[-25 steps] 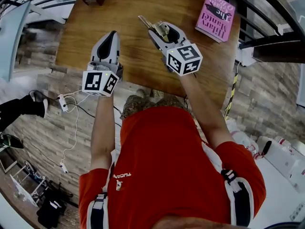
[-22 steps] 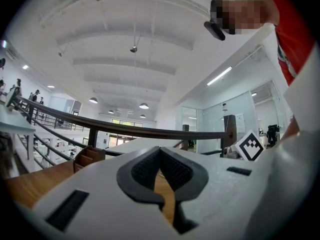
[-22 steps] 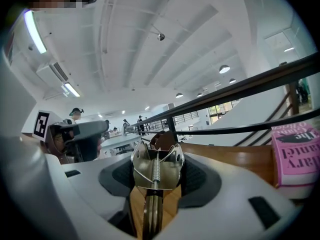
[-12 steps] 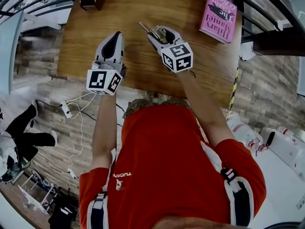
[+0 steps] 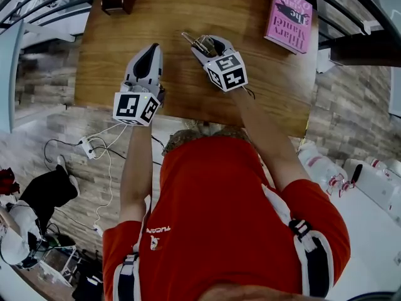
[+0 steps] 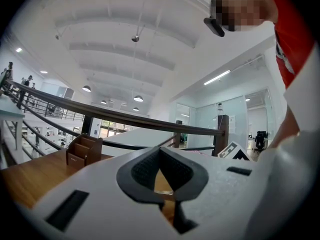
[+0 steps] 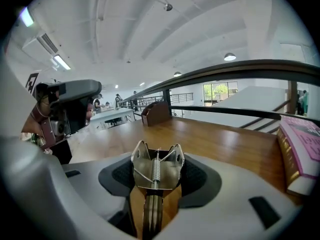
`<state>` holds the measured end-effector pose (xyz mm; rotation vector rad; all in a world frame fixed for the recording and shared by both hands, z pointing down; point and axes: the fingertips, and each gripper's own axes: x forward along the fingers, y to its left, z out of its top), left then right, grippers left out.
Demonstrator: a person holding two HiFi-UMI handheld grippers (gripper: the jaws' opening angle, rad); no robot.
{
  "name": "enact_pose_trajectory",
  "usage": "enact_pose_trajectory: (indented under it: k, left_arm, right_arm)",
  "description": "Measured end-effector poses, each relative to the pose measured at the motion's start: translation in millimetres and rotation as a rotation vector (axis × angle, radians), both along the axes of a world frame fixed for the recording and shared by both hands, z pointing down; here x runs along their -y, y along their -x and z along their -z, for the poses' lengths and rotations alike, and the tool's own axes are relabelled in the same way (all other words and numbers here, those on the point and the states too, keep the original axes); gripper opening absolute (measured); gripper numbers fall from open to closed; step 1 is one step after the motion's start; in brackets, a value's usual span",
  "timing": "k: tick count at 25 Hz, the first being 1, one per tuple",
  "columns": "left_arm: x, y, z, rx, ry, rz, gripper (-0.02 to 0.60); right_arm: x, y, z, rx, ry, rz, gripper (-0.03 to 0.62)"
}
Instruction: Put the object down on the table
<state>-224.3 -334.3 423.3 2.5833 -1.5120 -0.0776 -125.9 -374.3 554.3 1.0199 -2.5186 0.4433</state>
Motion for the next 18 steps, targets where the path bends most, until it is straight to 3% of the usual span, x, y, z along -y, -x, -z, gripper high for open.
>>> enact_pose_trajectory:
  k: [18]
  left_arm:
    - [6, 3, -12, -0.008, 0.023, -0.011, 0.009]
  right_arm:
    - [1, 1, -29, -0.114, 0.077, 0.047, 0.235]
